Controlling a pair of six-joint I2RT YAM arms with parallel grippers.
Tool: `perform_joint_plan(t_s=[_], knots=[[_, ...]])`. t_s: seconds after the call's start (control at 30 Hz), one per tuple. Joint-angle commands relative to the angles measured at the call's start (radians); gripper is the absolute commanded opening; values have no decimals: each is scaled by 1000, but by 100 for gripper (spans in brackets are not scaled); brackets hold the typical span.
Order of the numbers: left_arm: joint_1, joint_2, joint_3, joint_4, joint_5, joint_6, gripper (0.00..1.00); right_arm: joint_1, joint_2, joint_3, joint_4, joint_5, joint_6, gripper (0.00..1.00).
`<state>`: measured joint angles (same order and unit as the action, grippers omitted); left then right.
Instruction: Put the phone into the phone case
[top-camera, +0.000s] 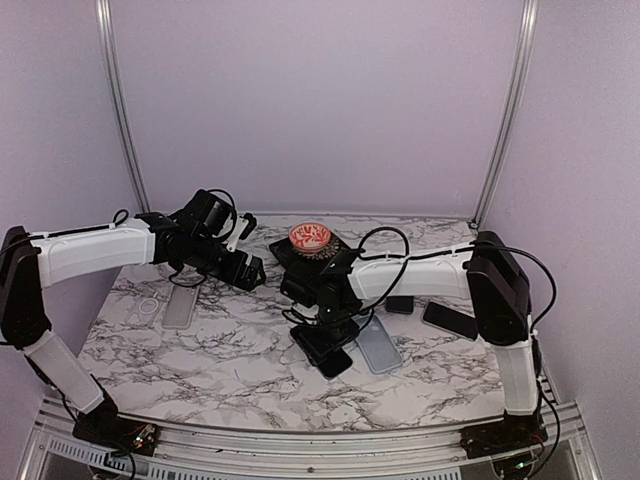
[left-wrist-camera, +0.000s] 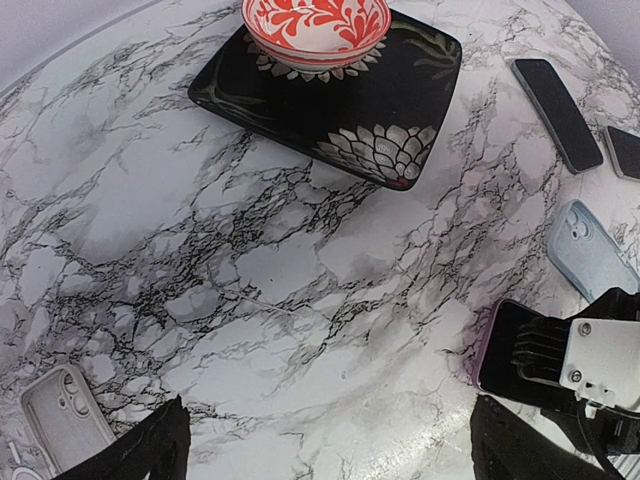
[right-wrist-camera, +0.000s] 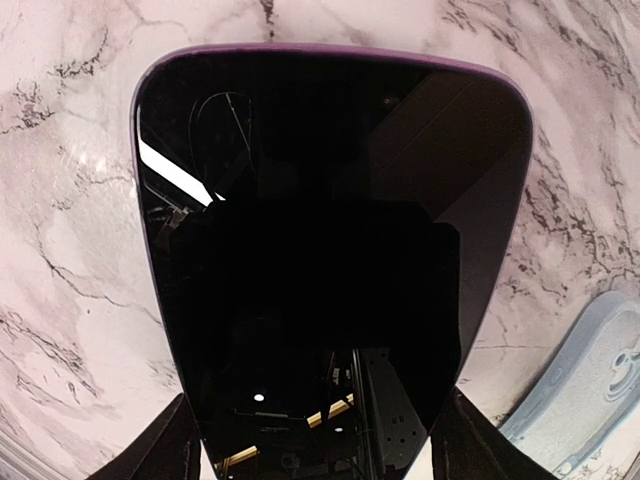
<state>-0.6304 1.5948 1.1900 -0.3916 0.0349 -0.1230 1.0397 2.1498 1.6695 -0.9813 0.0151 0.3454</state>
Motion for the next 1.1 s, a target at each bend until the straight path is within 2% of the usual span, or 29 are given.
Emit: perform_joint_plan(t_s=[0.0,0.23,0.5,0.7,1.07], knots=[[3,14,6,-35,2,11,99,3,-64,45,16,69,11,43],[4,7,7,-35,-4,10,99,-5,-182,-20,103,198,38,39],[3,13,6,-36,-4,11,99,-83,-366,-284,230,268,118,38],[4,25,6,-35,-5,13,99,-114,-427,-440,280,225,148,38],[4,34,6,-35,-3,17,99,-136,-428,-519,285,157,161,37]])
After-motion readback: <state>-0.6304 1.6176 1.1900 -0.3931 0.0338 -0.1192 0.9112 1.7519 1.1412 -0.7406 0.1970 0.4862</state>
